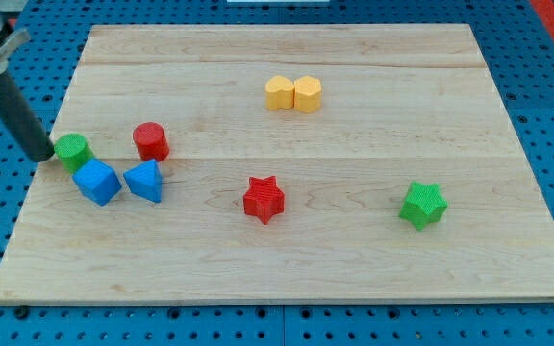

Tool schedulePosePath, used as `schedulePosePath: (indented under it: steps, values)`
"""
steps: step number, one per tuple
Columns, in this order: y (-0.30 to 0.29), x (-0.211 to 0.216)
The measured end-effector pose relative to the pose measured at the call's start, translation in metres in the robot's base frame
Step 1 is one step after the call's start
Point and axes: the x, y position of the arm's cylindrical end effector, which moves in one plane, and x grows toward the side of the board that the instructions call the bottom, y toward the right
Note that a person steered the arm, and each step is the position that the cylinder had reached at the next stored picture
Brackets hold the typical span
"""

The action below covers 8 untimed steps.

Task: Push the green circle into the green star

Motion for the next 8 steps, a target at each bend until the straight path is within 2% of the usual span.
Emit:
schedulePosePath:
  steps: [1, 2, 3, 4, 7, 8]
  values:
    - [0.019, -0.005]
    - [0.045, 0.008]
    - [0.012, 0.015]
    - [0.030, 0.029]
    - [0.181, 0.017]
    - [0.200, 0.008]
